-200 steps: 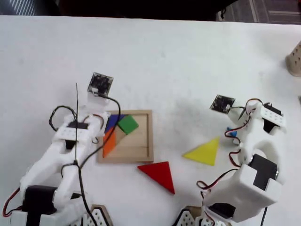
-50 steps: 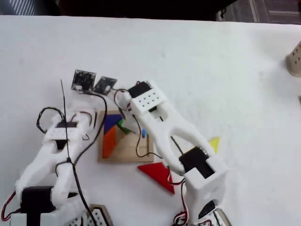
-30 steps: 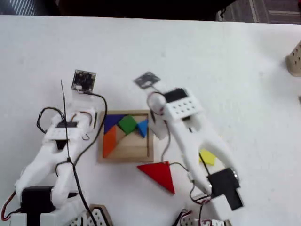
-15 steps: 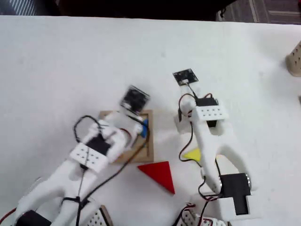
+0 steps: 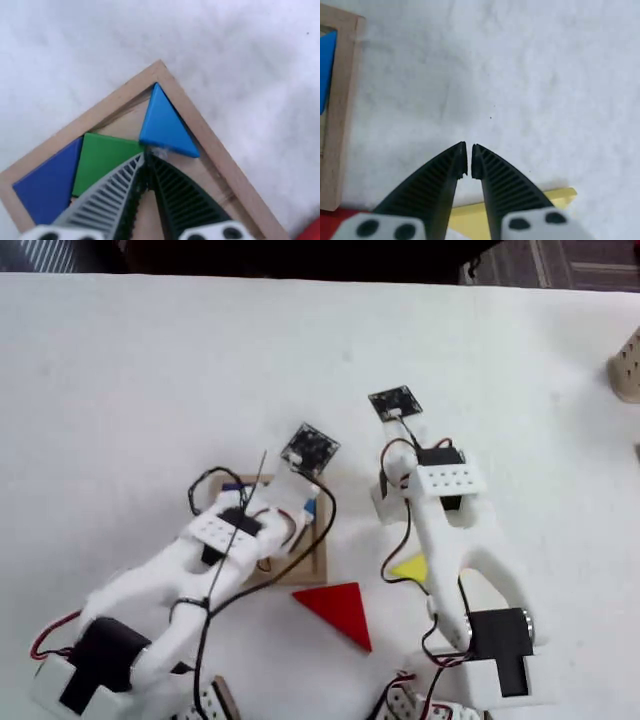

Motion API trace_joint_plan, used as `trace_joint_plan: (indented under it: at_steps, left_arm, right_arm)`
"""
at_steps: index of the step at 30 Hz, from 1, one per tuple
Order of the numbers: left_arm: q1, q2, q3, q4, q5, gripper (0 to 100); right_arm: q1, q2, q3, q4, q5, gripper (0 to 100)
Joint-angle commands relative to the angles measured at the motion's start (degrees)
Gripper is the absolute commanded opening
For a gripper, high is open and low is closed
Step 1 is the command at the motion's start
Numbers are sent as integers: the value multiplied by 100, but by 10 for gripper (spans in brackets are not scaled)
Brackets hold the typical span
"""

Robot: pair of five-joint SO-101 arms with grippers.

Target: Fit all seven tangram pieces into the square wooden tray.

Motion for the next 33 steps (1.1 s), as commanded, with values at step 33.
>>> trace_joint_plan:
  at_steps: [33]
  left_arm:
    - [-3213,-1657,308,-703,97,23]
  right_arm:
    - [-2431,-374,-703,-251,-958,92]
